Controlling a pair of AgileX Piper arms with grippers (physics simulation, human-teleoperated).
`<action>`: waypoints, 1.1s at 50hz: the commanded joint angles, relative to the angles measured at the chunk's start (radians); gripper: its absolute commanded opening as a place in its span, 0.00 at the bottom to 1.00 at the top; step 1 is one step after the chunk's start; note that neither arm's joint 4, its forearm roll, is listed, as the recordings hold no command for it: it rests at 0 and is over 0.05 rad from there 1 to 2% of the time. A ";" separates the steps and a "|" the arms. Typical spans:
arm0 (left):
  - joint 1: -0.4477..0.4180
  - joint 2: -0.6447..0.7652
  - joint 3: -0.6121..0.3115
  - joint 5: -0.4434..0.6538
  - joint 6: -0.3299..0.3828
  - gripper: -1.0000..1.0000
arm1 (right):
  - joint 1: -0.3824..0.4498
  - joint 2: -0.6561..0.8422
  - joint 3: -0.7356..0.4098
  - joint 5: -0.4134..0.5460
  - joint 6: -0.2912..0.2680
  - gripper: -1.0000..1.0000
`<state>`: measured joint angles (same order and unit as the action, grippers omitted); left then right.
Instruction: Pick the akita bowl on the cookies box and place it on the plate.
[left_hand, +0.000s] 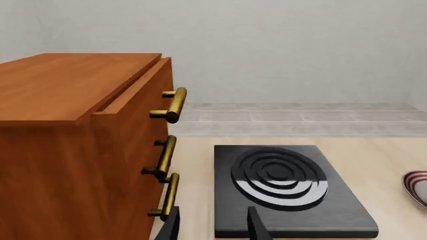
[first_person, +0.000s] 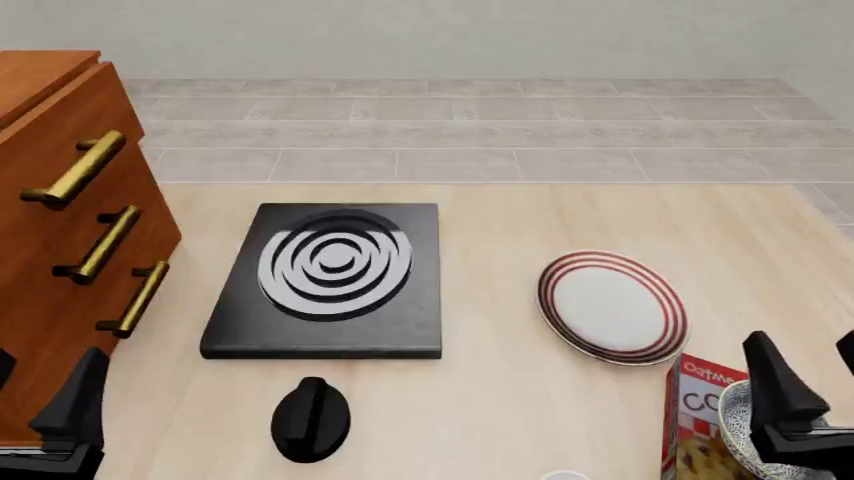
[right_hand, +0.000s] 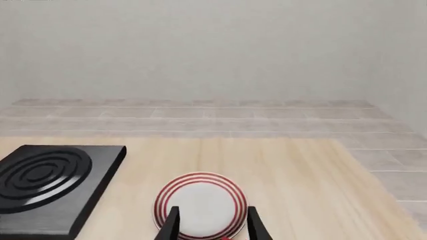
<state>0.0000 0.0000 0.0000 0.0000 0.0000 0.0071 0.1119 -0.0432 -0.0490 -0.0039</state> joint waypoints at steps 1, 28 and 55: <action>0.000 0.000 0.000 0.000 0.000 1.00 | -0.023 0.167 -0.115 -0.022 0.050 1.00; 0.000 0.000 0.000 0.000 0.000 1.00 | -0.141 0.426 -0.732 0.594 -0.118 1.00; 0.000 0.000 0.000 0.000 0.000 1.00 | -0.293 0.484 -0.783 0.827 -0.129 1.00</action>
<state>0.0000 0.0000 0.0000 0.0000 0.0000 -0.2222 0.5806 -0.8186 0.7128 -0.1198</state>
